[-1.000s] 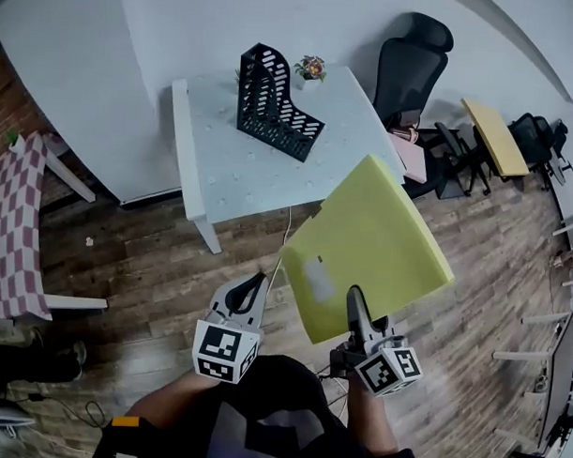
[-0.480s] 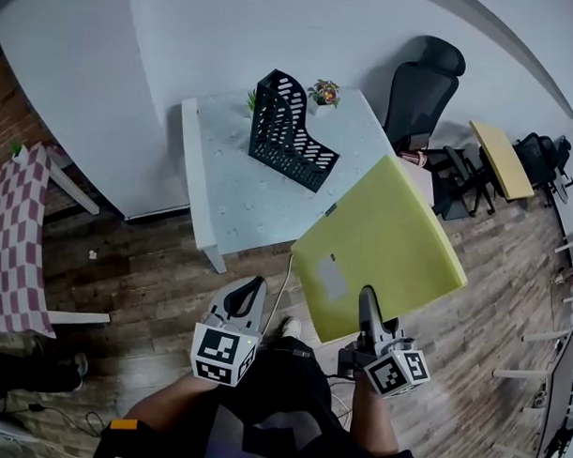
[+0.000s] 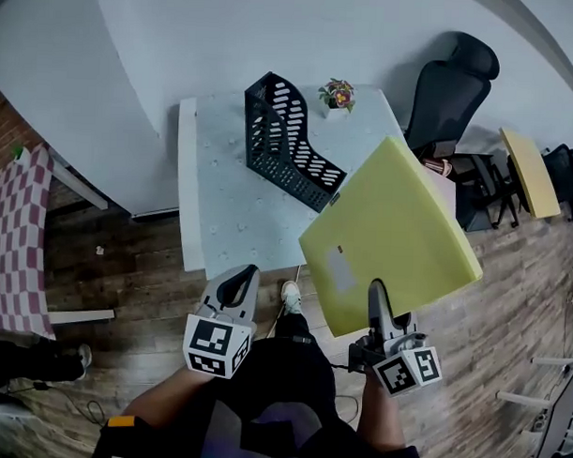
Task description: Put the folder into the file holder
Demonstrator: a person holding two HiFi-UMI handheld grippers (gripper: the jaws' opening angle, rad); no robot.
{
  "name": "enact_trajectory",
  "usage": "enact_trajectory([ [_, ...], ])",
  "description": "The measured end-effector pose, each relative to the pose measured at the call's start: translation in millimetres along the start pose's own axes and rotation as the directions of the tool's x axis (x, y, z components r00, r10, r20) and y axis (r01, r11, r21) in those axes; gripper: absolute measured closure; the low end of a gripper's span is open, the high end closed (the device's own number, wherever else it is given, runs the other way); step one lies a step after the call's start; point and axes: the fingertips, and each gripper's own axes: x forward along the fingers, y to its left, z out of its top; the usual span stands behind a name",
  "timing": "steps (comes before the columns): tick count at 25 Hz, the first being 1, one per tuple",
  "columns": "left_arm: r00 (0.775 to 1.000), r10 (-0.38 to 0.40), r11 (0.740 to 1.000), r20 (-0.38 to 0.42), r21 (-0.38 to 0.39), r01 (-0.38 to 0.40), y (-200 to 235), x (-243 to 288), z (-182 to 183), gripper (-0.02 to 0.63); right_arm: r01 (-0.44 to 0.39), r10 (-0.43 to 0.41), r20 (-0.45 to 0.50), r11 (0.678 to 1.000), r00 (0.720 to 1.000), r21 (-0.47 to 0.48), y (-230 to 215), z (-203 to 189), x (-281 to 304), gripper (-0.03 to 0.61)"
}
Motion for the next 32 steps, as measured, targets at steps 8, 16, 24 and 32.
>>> enact_trajectory([
  [8,0.998,0.060,0.998,0.003,-0.002,-0.060,-3.6,90.1,60.7,0.600,-0.197,0.197,-0.013,0.974,0.980,-0.110,-41.2,76.4,86.4,0.433],
  [16,0.985,0.169,0.985,0.020,-0.041,-0.168,14.2,134.3,85.3,0.599,-0.402,0.399,-0.054,0.893,0.915,-0.204,-46.1,113.4,159.0,0.434],
  [24,0.945,0.325,0.943,0.045,-0.098,-0.319,46.2,130.7,93.6,0.600,-0.552,0.545,-0.098,0.800,0.833,-0.235,-26.4,113.8,214.0,0.434],
  [32,0.894,0.446,0.888,0.028,-0.141,-0.438,74.4,108.2,92.4,0.599,-0.595,0.588,-0.108,0.769,0.802,-0.234,-10.0,99.5,256.7,0.439],
])
